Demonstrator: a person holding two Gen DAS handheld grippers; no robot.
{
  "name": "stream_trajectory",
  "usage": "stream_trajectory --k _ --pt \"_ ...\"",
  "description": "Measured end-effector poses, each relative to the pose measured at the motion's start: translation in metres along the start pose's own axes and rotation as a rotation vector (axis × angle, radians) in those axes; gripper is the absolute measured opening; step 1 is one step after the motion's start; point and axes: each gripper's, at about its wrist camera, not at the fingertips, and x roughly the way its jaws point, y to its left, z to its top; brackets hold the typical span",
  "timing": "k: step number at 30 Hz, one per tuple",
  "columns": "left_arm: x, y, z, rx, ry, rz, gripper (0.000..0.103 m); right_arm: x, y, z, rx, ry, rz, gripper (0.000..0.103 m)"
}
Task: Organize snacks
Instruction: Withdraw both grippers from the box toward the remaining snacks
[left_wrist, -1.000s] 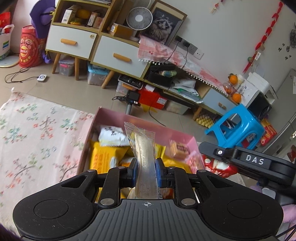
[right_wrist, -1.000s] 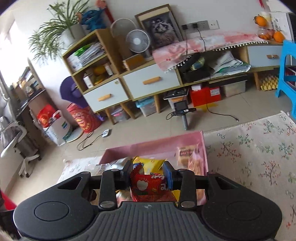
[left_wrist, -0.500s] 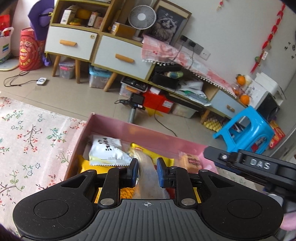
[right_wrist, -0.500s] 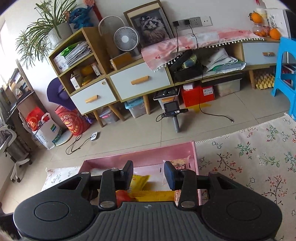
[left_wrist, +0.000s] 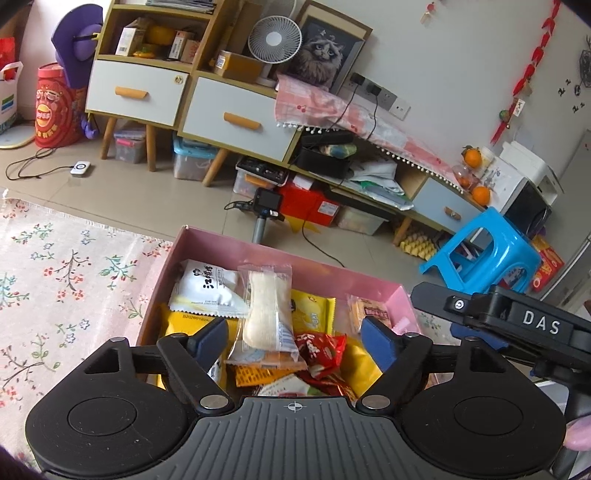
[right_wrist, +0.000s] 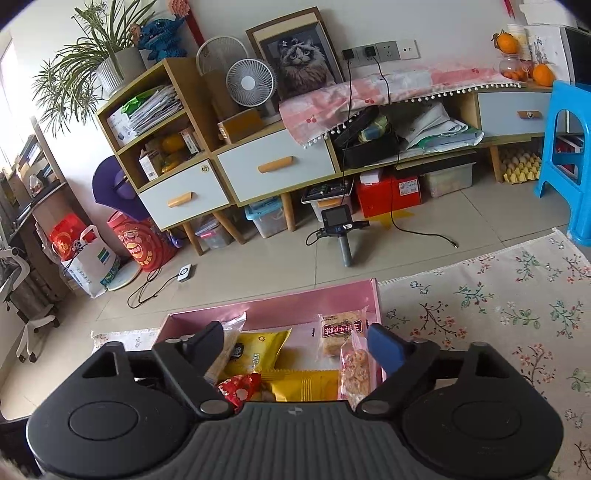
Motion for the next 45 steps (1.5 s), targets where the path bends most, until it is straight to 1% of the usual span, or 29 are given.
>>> stream_trajectory --k 2,6,8,20,32,36,39,45 --pt "-0.006 -0.001 -0.001 0.003 -0.001 0.0 0.083 -0.006 0.001 0.0 0.0 -0.003 0.001 0.08" --pt "-0.021 -0.003 -0.004 0.013 0.0 0.0 0.086 -0.019 0.001 -0.002 -0.004 -0.006 -0.003 0.082" --pt "-0.028 -0.004 -0.005 0.019 0.0 0.001 0.087 -0.025 0.002 -0.003 -0.01 -0.007 -0.005 0.085" --pt "-0.072 -0.002 -0.024 0.056 0.001 0.016 0.093 -0.066 0.024 -0.017 -0.093 -0.016 0.003 0.09" --pt "-0.103 0.011 -0.046 0.048 0.017 0.038 0.096 -0.097 0.042 -0.046 -0.183 0.006 0.024 0.093" --pt "-0.112 0.015 -0.056 0.054 0.026 0.042 0.097 -0.105 0.046 -0.056 -0.187 0.01 0.036 0.093" --pt "-0.117 0.019 -0.063 0.055 0.035 0.051 0.1 -0.109 0.047 -0.062 -0.184 0.015 0.04 0.093" --pt "-0.122 0.029 -0.077 0.047 0.049 0.066 0.1 -0.114 0.047 -0.08 -0.187 0.018 0.03 0.093"
